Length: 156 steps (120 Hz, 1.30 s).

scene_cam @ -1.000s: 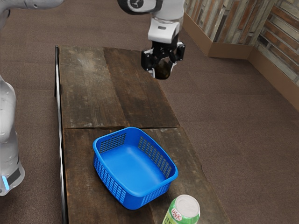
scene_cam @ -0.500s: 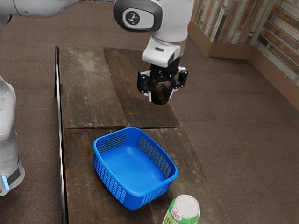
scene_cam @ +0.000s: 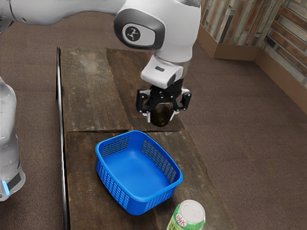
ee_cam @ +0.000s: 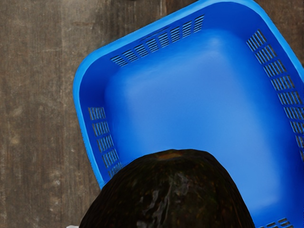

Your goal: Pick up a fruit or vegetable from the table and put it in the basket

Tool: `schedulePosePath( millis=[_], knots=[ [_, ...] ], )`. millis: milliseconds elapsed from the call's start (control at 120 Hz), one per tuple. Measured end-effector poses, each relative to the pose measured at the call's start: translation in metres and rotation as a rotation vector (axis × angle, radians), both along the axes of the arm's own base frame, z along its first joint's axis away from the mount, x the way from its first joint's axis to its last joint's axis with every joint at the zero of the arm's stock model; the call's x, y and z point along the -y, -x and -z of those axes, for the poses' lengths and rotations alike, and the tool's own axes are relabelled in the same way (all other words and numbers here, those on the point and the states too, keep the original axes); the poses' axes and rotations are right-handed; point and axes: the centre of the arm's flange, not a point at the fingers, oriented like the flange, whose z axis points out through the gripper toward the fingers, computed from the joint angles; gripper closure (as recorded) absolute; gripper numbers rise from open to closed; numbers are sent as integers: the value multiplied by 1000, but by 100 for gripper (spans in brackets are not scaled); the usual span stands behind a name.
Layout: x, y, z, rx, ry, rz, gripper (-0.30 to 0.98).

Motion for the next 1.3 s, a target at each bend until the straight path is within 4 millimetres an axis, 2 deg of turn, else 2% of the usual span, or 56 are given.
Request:
schedulePosePath(
  millis=[150, 358, 408, 575, 733, 858, 908, 992, 1108, 1300],
  knots=[
    [-1, -20, 40, -81, -6, -3, 36],
    [-1, -34, 81, -147, -8, -6, 36],
    [2, -33, 86, -152, -6, -2, 36],
    [28, -21, 90, -152, -3, 48, 35],
    [27, -17, 117, -201, -12, 43, 36],
    [28, -14, 127, -220, -12, 44, 36],
    [35, -14, 137, -245, -12, 54, 24],
    [38, -21, 162, -309, -14, 60, 13],
    [36, -23, 167, -332, -18, 53, 6],
    [40, -26, 150, -304, -22, 61, 2]
  ],
)
